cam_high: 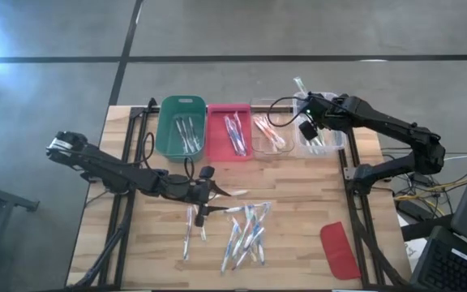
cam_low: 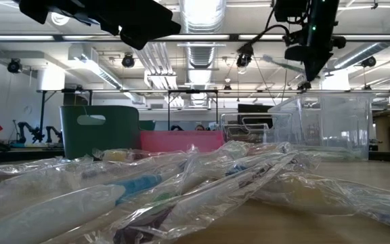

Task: Pick & Place Toothbrushes
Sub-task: Put the green toothbrush into the white bin

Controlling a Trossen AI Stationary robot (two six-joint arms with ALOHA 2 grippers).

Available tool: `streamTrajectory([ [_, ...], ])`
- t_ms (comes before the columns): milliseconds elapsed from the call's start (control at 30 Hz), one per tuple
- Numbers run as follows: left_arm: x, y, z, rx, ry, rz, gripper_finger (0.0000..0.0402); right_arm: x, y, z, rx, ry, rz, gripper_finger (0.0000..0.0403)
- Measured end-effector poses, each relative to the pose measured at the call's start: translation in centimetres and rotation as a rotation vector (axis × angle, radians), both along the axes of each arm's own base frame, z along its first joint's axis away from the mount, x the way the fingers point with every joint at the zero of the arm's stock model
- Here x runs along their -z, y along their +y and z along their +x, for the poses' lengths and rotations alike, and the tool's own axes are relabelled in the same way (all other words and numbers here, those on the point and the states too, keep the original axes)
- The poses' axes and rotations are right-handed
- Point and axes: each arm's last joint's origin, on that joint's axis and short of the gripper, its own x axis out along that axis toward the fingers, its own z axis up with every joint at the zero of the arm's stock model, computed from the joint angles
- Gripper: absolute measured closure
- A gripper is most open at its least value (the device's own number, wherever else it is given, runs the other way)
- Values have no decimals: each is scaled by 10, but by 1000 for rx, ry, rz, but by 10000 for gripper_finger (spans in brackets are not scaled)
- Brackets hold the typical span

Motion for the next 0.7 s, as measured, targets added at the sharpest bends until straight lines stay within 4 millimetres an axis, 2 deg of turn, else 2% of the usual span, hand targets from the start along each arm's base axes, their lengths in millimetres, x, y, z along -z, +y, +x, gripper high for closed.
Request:
streamTrajectory([
  [533,0,0,0,0,0,0,207,59,-14,-21,11,156,158,378],
  [700,0,0,0,-1,0,0,207,72,-16,-28,34,182,183,378],
])
